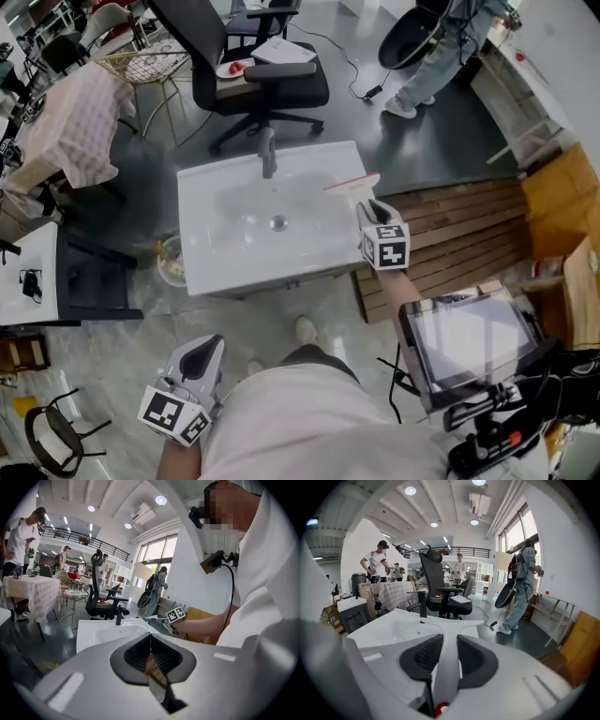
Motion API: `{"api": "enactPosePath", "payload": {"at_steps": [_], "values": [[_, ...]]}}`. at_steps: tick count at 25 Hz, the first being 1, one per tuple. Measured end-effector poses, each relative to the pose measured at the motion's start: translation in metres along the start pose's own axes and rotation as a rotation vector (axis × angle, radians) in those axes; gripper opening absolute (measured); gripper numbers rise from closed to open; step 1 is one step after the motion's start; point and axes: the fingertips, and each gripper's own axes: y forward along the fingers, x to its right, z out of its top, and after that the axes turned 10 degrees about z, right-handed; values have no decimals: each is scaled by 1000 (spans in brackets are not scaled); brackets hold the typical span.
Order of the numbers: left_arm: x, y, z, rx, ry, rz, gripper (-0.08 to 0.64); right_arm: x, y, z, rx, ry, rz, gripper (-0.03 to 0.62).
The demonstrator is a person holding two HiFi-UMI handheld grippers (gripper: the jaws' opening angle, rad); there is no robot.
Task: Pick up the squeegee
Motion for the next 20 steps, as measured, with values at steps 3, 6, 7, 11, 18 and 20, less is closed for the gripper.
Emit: {"api": "enactPosePath", "payload": {"at_steps": [3,6,7,11,18,20], "values": [[-1,-16,-5,13,10,-27,8,-21,-30,4,20,4,-4,100],[-3,-33,-11,17,57,-44,8,-45,-60,7,36,6,-2,100],[-3,-39,-14,16,69,-51,8,-54,-70,8,41,8,-1,100],[-6,-61,-26,15,68,-84,8,-90,-112,11,65,15,0,100],[-13,-88,-47,4,56,-148,8,-154,-175,0,89,32,2,100],[-15,-95,-50,6,54,-158,8,-173,-189,-4,90,33,7,100]]}}
